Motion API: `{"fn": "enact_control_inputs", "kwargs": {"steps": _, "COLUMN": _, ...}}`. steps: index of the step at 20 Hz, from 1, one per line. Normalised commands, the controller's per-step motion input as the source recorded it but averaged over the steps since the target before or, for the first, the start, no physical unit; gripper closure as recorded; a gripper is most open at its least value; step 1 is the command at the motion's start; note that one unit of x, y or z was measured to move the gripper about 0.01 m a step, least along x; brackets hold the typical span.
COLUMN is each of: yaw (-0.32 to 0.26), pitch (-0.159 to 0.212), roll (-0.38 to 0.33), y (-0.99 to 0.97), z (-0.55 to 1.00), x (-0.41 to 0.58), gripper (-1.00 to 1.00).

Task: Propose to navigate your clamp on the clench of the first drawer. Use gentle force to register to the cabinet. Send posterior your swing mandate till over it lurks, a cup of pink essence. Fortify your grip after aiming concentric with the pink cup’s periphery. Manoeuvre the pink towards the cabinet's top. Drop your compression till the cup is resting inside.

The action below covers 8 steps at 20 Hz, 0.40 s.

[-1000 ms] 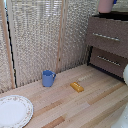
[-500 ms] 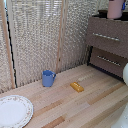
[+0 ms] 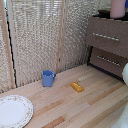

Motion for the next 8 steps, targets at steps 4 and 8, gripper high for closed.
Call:
{"fn": "enact_control_inputs", "kwargs": {"steps": 4, "yaw": 0.009, "pitch": 0.0, "roll": -0.087, "y": -0.28, "z": 0.8, "x": 0.108, "gripper": -1.0}}
{"fn": "enact_control_inputs", "kwargs": {"steps": 8, "yaw": 0.012, "pitch": 0.013, "roll": -0.077, "y": -0.22, "z": 0.69, "x": 0.125, "gripper": -1.0}}
